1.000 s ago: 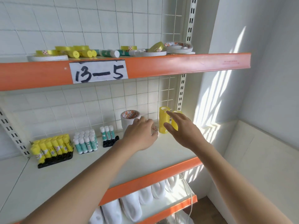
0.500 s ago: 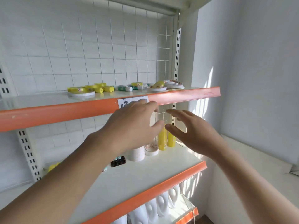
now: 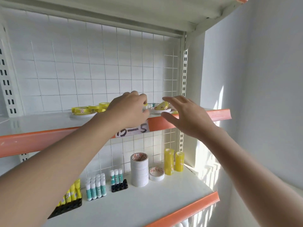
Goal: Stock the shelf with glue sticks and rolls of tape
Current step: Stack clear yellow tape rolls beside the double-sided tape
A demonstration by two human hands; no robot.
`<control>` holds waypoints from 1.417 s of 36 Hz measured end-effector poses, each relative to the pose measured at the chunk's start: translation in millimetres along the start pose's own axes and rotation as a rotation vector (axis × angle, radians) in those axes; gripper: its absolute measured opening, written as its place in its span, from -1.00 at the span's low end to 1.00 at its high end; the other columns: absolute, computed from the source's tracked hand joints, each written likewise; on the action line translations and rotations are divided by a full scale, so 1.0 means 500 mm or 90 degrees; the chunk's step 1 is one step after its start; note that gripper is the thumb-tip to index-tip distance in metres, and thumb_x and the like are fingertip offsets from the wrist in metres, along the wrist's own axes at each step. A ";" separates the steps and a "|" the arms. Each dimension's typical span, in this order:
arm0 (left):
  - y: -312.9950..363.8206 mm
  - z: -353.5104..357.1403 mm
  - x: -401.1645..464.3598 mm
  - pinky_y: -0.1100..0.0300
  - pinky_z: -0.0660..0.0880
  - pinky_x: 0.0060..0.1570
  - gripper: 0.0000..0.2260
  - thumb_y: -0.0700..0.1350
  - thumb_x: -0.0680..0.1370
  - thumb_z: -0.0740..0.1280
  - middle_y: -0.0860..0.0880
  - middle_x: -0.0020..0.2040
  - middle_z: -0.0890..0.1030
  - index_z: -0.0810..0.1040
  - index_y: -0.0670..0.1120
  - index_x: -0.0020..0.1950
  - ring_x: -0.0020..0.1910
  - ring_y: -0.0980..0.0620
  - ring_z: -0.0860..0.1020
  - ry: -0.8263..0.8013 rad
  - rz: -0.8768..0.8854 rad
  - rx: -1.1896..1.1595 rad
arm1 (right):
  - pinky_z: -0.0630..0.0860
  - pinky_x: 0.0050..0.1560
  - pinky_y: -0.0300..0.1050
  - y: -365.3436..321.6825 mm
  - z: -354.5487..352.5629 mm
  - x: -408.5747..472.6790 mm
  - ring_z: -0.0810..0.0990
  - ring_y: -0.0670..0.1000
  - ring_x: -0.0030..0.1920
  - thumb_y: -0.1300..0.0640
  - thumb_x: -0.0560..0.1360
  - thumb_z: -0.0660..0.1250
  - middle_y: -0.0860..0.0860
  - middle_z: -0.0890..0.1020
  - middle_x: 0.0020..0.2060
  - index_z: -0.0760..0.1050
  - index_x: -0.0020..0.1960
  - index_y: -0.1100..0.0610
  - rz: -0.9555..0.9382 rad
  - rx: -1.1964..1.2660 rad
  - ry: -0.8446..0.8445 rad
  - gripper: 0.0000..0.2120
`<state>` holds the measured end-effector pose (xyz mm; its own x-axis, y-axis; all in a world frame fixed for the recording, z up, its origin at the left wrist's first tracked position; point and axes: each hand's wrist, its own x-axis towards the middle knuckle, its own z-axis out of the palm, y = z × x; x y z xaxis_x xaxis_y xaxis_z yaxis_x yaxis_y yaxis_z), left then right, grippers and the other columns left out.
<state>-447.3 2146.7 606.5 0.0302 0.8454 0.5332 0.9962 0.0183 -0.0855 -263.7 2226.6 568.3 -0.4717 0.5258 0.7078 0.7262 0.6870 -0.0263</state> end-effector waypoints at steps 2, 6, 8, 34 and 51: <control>0.011 0.015 0.035 0.13 0.32 -0.04 -0.70 0.05 0.60 0.17 -0.01 0.22 0.45 0.43 0.00 0.30 0.23 -0.04 0.39 -0.009 0.004 0.012 | 0.45 0.12 -0.04 0.029 0.016 0.031 0.42 0.03 0.30 -0.27 0.54 0.15 -0.06 0.46 0.30 0.27 0.46 -0.13 -0.006 -0.007 -0.008 -0.47; 0.029 0.047 0.107 0.12 0.32 -0.02 -0.71 0.02 0.59 0.19 -0.03 0.22 0.46 0.46 0.00 0.28 0.24 -0.06 0.39 -0.034 0.004 0.033 | 0.45 0.21 0.01 0.093 0.053 0.097 0.38 0.06 0.35 -0.25 0.54 0.19 -0.04 0.41 0.35 0.28 0.46 -0.12 -0.010 -0.010 -0.061 -0.48; 0.036 0.062 0.140 0.11 0.35 0.02 -0.71 0.00 0.58 0.19 -0.05 0.21 0.46 0.47 -0.01 0.27 0.24 -0.07 0.39 -0.058 -0.007 0.040 | 0.39 0.29 0.02 0.125 0.070 0.129 0.36 0.07 0.37 -0.22 0.55 0.20 0.00 0.39 0.37 0.30 0.45 -0.11 -0.013 0.021 -0.110 -0.49; 0.027 0.125 0.259 0.14 0.35 -0.17 -0.64 0.20 0.49 0.36 -0.05 -0.05 0.57 0.54 -0.11 -0.02 -0.12 -0.02 0.48 -0.243 -0.116 -0.112 | 0.44 -0.02 -0.03 0.183 0.138 0.258 0.52 0.07 -0.03 -0.14 0.59 0.21 0.02 0.49 0.01 0.50 0.08 0.01 -0.148 0.043 -0.197 -0.75; -0.051 0.019 0.057 0.16 0.37 -0.01 -0.66 0.21 0.35 0.44 0.00 0.07 0.40 0.50 -0.03 -0.13 0.03 0.03 0.45 0.207 -0.071 -0.138 | 0.39 -0.28 -0.12 0.074 0.064 0.123 0.46 -0.01 -0.23 -0.17 0.49 0.33 -0.03 0.47 0.00 0.50 -0.03 0.09 -0.090 0.153 0.255 -0.68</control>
<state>-472.4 2175.3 615.7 -0.0891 0.6315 0.7703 0.9880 -0.0418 0.1485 -281.7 2300.6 587.9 -0.2938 0.2167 0.9310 0.5103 0.8591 -0.0389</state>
